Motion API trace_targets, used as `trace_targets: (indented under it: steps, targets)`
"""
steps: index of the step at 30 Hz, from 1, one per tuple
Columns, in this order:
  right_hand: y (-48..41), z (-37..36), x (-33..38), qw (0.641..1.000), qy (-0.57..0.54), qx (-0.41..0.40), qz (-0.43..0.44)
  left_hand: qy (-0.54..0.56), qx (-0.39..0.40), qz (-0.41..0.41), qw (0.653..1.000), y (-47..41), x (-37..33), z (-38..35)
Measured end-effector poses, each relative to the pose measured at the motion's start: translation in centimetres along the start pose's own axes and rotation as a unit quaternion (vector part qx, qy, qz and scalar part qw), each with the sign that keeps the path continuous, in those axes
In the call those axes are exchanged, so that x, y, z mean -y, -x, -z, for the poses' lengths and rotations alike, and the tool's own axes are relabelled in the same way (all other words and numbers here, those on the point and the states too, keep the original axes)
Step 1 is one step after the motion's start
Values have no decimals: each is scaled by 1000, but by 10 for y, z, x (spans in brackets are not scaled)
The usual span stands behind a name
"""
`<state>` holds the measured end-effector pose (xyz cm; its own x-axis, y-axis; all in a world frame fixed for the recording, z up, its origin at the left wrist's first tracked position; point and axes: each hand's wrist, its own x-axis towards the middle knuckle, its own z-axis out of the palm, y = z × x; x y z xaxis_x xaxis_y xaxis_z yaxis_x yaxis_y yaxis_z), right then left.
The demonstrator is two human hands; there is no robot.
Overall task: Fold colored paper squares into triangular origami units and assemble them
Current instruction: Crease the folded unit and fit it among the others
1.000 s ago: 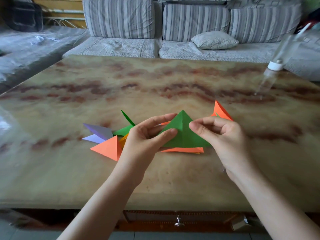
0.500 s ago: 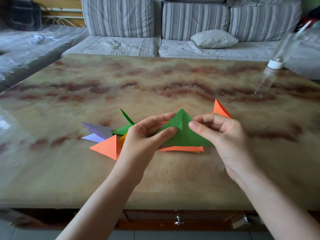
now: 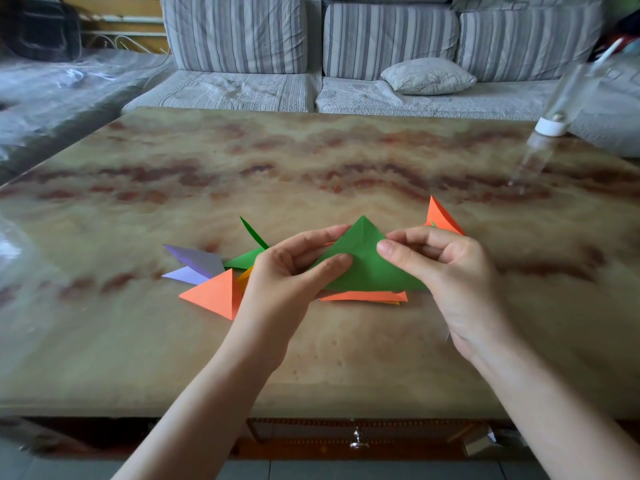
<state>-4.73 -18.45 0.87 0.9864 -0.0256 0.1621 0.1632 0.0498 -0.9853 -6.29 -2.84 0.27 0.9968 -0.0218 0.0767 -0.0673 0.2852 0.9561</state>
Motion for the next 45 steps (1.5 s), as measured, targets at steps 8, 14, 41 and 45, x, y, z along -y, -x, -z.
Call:
trace_targets:
  steps: [8, 14, 41, 45]
  targets:
    - [1, 0, 0, 1000, -2, 0, 3, 4, -4, 11, 1000, 0, -1, -1]
    - [1, 0, 0, 1000, 7, 0, 7, -10, -12, 25, 1000, 0, -2, -3]
    - [1, 0, -4, 1000, 23, 1, 19, -133, 21, 26, 991, -2, -2, -1]
    - [1, 1, -4, 999, 30, -2, 21, -155, 34, 28, 987, -1, -3, 0]
